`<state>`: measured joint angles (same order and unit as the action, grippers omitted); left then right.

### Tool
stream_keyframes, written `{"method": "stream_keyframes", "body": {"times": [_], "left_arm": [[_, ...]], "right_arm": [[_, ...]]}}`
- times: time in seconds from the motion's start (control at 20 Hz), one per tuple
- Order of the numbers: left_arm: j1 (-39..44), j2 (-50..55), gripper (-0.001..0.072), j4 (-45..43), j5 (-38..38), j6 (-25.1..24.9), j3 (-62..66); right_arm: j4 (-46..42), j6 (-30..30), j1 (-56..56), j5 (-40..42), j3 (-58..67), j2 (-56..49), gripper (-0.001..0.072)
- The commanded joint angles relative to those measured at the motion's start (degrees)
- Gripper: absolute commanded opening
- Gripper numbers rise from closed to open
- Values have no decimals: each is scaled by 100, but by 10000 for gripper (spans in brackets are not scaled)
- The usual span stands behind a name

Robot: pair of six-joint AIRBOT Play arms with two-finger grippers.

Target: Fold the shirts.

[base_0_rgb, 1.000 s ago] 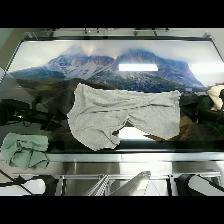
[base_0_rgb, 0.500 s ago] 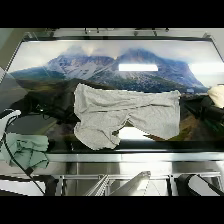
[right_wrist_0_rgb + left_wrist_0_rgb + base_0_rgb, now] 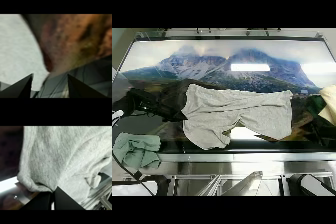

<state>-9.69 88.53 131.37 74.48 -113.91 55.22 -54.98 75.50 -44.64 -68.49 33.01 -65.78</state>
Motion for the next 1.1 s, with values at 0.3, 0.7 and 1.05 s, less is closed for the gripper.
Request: {"method": "stream_keyframes", "body": {"times": [0.3, 0.7, 1.05], "left_arm": [[-203, -105, 17, 61, 72, -118, 2], [-251, -109, 19, 619, 354, -332, 17], [-839, -1292, 20, 3895, 3093, -1335, 1421]], "right_arm": [[1390, -1023, 549, 828, -693, -1139, 497], [3906, -2542, 1519, -608, -654, -1517, 14], [8668, -3086, 1196, -3442, 636, 1060, 14]]}}
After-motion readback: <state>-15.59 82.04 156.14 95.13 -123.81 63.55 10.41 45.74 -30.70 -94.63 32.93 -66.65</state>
